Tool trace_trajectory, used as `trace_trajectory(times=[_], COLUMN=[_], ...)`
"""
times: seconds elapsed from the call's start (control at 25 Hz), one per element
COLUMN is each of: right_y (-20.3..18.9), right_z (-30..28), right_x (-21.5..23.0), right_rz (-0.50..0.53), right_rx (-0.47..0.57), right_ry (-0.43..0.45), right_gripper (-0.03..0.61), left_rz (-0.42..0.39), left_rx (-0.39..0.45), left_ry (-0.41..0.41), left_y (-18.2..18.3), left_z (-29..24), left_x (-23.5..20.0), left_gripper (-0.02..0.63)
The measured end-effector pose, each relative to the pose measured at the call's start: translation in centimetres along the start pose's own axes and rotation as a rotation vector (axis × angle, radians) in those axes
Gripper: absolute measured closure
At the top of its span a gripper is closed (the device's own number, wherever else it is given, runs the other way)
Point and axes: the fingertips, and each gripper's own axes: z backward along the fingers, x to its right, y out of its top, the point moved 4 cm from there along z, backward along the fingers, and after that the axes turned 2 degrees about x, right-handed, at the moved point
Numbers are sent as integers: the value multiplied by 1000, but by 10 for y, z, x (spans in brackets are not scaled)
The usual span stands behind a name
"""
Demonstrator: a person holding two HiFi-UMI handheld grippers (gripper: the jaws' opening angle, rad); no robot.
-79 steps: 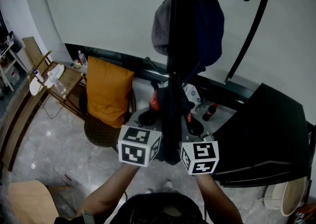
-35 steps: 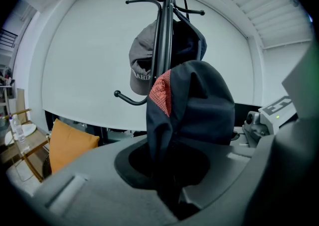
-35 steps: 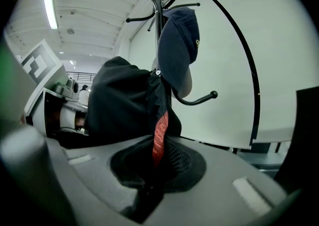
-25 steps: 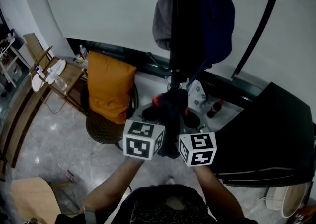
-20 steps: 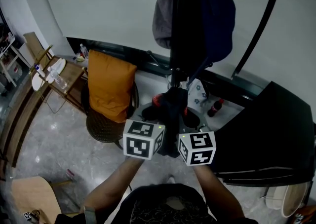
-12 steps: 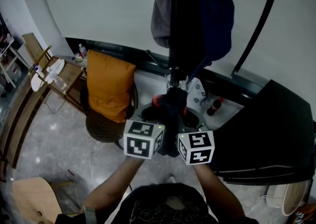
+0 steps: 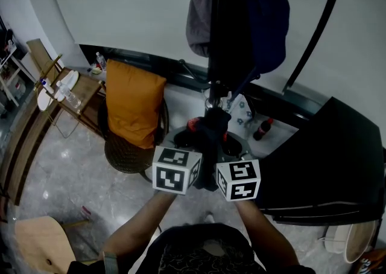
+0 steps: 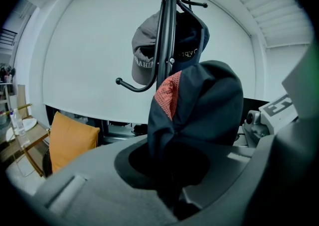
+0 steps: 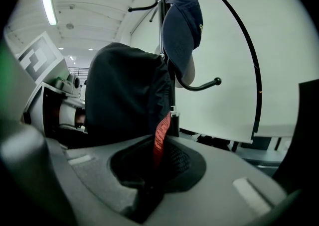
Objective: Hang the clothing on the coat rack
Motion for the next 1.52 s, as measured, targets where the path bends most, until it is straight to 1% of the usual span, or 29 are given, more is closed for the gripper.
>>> trace_trajectory(times=[0.68, 1.52], right_y=[-9, -23], right_z=[-2, 3], right_x=[-6, -11], right_rz=[4, -2], right_rx=[-23, -44], right_ry=[0, -3], right_gripper=[546, 546], left_rz=[22, 24], left_rx=[-17, -37], left_ry=[-10, -5], left_y=[-11, -25], left_z=[-2, 0], left_x=[0, 4], left_gripper=[580, 580])
